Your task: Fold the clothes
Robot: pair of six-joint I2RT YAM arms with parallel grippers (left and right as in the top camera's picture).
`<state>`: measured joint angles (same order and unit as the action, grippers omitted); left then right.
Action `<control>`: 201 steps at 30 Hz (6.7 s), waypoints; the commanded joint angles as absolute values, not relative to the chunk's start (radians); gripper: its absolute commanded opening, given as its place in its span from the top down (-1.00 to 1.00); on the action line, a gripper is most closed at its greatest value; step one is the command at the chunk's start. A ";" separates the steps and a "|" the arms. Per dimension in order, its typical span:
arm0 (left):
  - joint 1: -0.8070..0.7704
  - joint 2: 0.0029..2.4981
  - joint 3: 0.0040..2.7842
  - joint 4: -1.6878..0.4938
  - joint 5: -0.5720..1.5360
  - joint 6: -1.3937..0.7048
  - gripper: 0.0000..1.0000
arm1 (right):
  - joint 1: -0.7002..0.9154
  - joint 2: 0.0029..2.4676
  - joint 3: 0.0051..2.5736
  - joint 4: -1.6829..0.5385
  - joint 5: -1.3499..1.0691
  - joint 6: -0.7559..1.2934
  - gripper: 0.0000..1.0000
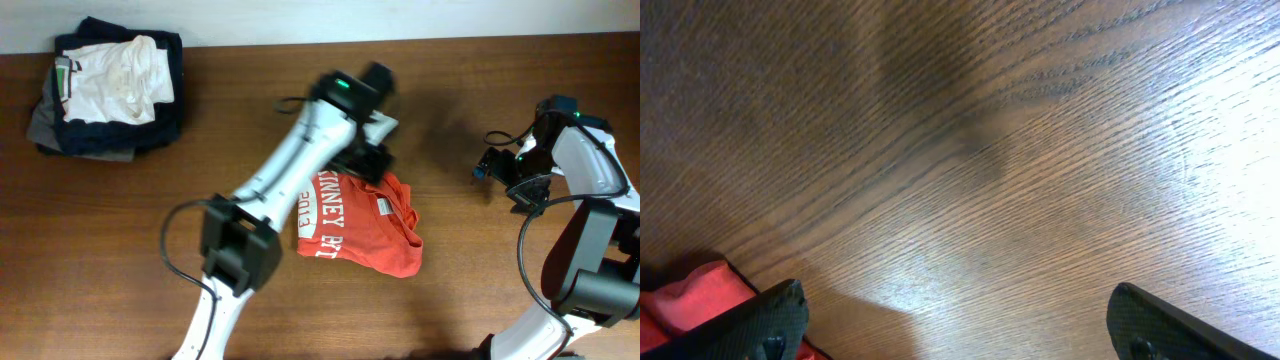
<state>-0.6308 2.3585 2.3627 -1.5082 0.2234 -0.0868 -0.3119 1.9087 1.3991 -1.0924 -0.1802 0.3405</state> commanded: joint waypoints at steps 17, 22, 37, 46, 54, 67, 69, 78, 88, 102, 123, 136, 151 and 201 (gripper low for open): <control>-0.578 2.433 2.162 -1.083 0.567 -0.145 0.99 | -0.315 1.908 1.415 -1.093 -0.168 0.346 -0.97; -0.648 2.433 2.166 -0.923 0.583 -0.168 0.99 | -0.315 1.908 1.415 -1.092 -0.168 0.346 -0.97; -0.690 2.436 2.337 -1.336 0.334 -0.164 -0.60 | -0.315 1.908 1.415 -1.092 -0.168 0.346 -0.97; -0.811 2.599 2.337 -1.306 0.377 -0.164 0.48 | -0.315 1.908 1.415 -1.092 -0.168 0.346 -0.97; -0.596 2.582 2.741 -1.634 0.117 -0.164 -0.98 | -0.315 1.908 1.415 -1.092 -0.168 0.346 -0.97; -0.305 2.172 2.361 -1.688 0.062 -0.119 -0.98 | -0.315 1.908 1.415 -1.092 -0.168 0.346 -0.97; -0.305 2.152 2.190 -1.629 0.066 -0.119 -0.98 | -0.315 1.908 1.415 -1.092 -0.168 0.346 -0.97; -0.320 2.152 1.647 -1.132 0.519 0.133 -0.98 | -0.315 1.908 1.415 -1.084 -0.168 0.346 -0.97; -0.467 2.154 1.441 -0.792 0.702 0.068 -0.08 | -0.315 1.908 1.415 -1.001 -0.168 0.346 -0.98; -0.202 2.154 1.686 -0.666 -0.027 0.062 0.99 | -0.315 1.908 1.415 -1.001 -0.168 0.346 -0.97; 0.027 2.154 2.052 -0.515 -0.237 -0.089 0.99 | -0.315 1.908 1.415 -1.001 -0.168 0.346 -0.97; 0.050 2.092 2.133 -0.469 -0.322 -0.149 0.99 | -0.315 1.908 1.415 -1.001 -0.168 0.346 -0.97; 0.187 2.100 2.142 -0.517 -0.389 -0.149 0.99 | -0.315 1.908 1.415 -1.001 -0.168 0.346 -0.97; 0.205 2.562 2.338 -0.627 0.119 -0.023 0.56 | -0.315 1.908 1.415 -1.001 -0.168 0.346 -0.97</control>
